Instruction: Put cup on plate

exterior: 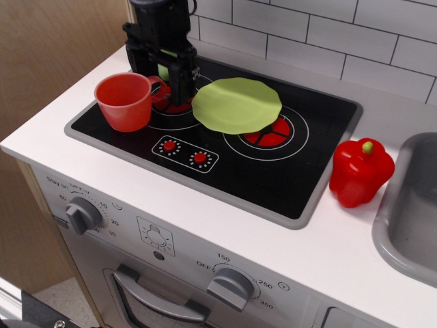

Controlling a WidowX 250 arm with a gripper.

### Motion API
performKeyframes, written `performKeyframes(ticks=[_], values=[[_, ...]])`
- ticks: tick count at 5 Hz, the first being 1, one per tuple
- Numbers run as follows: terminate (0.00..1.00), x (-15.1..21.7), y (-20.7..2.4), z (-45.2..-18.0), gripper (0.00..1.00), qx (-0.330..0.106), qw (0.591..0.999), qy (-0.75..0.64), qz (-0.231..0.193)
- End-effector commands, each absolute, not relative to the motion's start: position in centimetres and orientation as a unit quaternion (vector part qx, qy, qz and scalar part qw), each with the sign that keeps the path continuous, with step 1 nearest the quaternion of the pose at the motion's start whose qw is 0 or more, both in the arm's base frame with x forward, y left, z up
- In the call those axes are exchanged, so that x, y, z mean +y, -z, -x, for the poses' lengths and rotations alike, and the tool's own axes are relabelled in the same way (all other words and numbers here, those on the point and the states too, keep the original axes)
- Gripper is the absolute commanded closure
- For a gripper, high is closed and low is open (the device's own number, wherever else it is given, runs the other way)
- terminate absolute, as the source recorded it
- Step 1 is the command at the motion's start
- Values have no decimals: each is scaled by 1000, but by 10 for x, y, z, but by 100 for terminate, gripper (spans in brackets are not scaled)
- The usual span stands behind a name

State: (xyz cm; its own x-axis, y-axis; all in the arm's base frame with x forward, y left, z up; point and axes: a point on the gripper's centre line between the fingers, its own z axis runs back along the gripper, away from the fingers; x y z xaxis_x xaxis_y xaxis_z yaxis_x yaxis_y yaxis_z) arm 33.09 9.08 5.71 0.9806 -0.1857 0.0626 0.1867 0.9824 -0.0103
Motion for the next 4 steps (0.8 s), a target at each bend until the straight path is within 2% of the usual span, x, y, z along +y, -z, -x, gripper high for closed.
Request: performKeyframes(ticks=[1, 3, 4], values=[[0, 86, -80, -333, 100, -72, 992, 103, -11], [0, 83, -83, -336, 100, -65, 995, 74, -9], [0, 83, -82, -336, 100, -62, 997, 45, -22]])
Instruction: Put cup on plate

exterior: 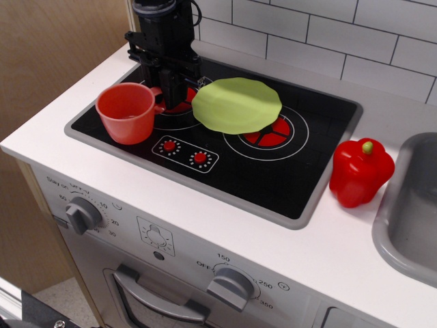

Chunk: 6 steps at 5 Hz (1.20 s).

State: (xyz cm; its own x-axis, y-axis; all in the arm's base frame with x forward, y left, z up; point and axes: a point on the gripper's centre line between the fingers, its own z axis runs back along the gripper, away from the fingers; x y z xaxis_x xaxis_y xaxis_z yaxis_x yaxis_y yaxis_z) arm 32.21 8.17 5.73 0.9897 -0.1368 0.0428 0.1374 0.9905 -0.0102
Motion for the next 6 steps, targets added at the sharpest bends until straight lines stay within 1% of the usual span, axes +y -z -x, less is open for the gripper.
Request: performKeyframes(ticks=[1, 2, 3, 4, 5, 6], values=[[0, 82, -88, -340, 100, -70, 997, -30, -26], [0, 81, -95, -348, 100, -96, 984, -144, -33], [0, 81, -96, -353, 100, -103, 966, -238, -15], [0, 84, -98, -359, 100, -110, 938, -329, -21], [0, 91, -104, -363, 100, -114, 903, -412, -35], [0, 97, -102, -364, 100, -104, 865, -489, -38]])
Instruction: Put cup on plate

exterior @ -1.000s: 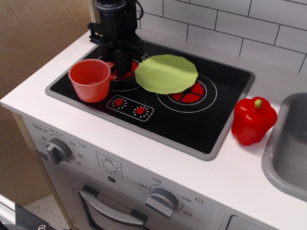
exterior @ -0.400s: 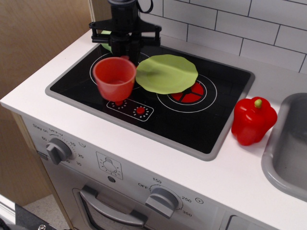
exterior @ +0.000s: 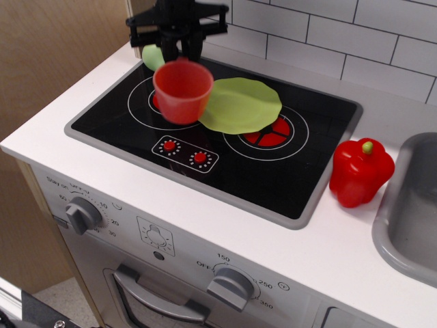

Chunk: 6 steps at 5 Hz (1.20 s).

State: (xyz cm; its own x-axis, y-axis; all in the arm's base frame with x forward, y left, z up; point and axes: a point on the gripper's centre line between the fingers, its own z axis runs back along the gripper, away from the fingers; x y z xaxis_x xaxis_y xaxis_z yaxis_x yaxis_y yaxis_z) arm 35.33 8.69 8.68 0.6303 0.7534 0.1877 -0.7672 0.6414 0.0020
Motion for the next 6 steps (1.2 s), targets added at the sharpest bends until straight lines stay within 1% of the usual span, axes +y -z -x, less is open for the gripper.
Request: performKeyframes(ticks=[1, 2, 3, 4, 5, 6], values=[[0, 97, -95, -370, 100, -66, 838, -540, -37], [0, 90, -82, -371, 100, -62, 826, -559, -29], [0, 78, -76, -370, 100, -85, 815, -574, -11], [0, 74, -80, -374, 100, -103, 800, -591, 21], [0, 69, -79, -378, 100, -98, 793, -601, 26], [0, 64, -80, -383, 100, -114, 793, -598, 17]])
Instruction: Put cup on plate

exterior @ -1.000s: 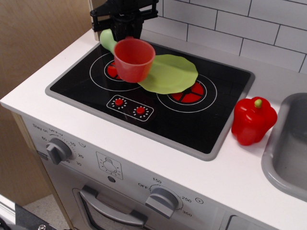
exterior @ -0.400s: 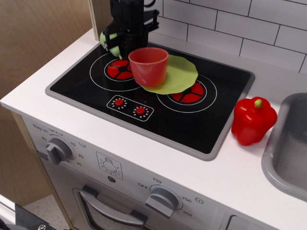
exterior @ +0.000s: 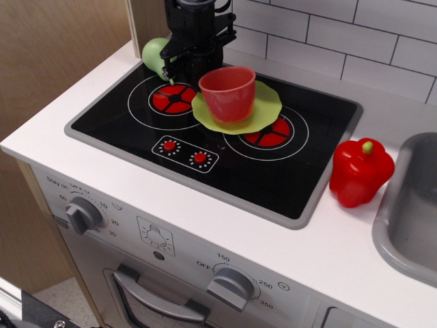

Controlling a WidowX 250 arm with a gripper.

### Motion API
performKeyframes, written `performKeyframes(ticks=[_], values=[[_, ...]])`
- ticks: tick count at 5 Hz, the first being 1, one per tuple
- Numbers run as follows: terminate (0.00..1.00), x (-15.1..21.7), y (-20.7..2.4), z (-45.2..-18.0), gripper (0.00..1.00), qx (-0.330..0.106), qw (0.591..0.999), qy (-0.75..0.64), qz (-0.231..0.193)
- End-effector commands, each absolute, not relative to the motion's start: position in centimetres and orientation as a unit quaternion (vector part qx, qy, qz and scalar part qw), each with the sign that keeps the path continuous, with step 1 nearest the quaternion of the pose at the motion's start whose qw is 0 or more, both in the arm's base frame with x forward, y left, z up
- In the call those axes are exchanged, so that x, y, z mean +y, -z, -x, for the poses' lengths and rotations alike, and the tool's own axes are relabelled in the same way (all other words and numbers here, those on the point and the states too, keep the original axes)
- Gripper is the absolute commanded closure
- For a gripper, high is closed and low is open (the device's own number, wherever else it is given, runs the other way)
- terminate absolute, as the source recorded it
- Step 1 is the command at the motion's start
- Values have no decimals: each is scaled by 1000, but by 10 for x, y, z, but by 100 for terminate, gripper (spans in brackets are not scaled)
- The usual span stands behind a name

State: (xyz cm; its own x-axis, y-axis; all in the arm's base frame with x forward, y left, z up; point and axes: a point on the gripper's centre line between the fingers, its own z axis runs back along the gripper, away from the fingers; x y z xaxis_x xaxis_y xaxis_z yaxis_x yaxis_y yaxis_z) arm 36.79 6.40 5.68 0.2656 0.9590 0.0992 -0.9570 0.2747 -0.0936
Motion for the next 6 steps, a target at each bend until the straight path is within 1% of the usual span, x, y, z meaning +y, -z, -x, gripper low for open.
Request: performKeyframes(ticks=[1, 2, 5, 6], values=[[0, 66, -82, -387, 100, -126, 788, -602, 11], [0, 65, -86, -386, 0, -141, 795, -590, -12], [0, 82, -91, -385, 0, -145, 791, -595, -11], [100, 90, -93, -382, 0, -146, 790, -595, -9]])
